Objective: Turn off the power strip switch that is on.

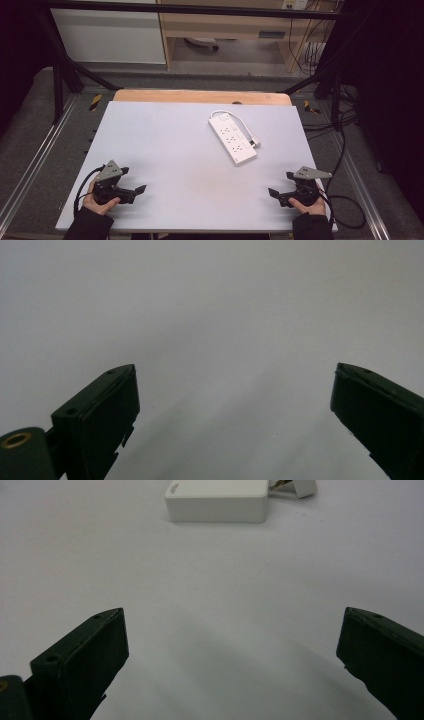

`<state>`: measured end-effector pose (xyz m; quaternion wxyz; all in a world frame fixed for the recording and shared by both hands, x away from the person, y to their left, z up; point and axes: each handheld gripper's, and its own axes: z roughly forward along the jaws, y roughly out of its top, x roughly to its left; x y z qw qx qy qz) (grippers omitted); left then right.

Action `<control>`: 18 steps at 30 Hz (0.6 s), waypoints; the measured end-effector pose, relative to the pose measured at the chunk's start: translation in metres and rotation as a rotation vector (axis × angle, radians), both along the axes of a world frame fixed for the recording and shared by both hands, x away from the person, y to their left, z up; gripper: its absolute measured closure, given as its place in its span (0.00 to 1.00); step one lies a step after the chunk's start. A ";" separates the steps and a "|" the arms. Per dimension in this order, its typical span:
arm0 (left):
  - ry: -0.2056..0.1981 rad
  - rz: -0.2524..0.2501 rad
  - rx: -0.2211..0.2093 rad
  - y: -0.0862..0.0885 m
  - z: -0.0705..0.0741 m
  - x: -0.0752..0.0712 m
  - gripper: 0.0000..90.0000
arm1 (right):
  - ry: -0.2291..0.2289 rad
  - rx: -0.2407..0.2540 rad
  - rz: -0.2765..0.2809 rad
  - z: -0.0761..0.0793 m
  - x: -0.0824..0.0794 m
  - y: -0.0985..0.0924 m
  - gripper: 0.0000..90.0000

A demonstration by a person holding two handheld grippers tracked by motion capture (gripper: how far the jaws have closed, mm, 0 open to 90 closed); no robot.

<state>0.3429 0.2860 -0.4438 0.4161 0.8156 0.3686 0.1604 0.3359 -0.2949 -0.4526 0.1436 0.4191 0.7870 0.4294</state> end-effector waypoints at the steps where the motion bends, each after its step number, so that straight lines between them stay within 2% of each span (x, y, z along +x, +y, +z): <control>1: 0.000 0.000 0.002 0.000 0.000 0.000 0.06 | -0.002 -0.004 0.000 0.000 0.000 0.000 0.01; 18: 0.015 0.004 0.003 0.000 -0.003 0.001 0.07 | -0.011 -0.001 0.007 0.002 0.001 0.007 0.01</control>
